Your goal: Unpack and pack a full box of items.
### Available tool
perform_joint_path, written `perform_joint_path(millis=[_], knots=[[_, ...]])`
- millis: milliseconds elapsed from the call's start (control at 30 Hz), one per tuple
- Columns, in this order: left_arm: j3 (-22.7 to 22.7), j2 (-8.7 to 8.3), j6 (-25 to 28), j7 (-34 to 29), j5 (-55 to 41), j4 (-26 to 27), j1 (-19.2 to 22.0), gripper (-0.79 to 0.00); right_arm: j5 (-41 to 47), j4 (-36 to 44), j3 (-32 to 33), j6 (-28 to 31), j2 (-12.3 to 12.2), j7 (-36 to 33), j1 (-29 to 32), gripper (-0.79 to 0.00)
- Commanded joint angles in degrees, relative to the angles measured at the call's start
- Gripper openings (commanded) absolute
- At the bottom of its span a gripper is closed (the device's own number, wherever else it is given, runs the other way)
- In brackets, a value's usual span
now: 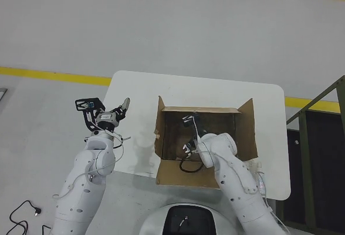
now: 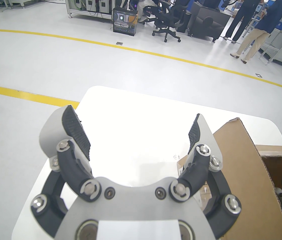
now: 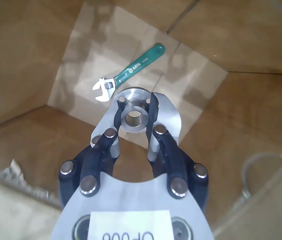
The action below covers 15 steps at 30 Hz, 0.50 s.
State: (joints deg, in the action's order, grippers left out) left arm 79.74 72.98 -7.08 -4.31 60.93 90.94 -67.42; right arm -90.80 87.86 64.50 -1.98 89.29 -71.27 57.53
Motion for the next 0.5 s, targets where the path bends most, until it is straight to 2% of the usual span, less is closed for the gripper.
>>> perform_joint_path(millis=[0, 167, 467], knots=[[0.0, 0.0, 0.0, 0.0, 0.0, 0.0, 0.0, 0.0, -0.6, 7.4, 1.8, 0.9, -0.5, -2.9, 2.4, -0.785], [0.0, 0.0, 0.0, 0.0, 0.0, 0.0, 0.0, 0.0, -2.2, 19.6, 5.3, 2.3, -1.3, -6.8, 6.0, -0.785], [0.0, 0.0, 0.0, 0.0, 0.0, 0.0, 0.0, 0.0, -4.0, 33.4, 10.5, 2.3, -1.9, -11.4, 8.1, -0.785]])
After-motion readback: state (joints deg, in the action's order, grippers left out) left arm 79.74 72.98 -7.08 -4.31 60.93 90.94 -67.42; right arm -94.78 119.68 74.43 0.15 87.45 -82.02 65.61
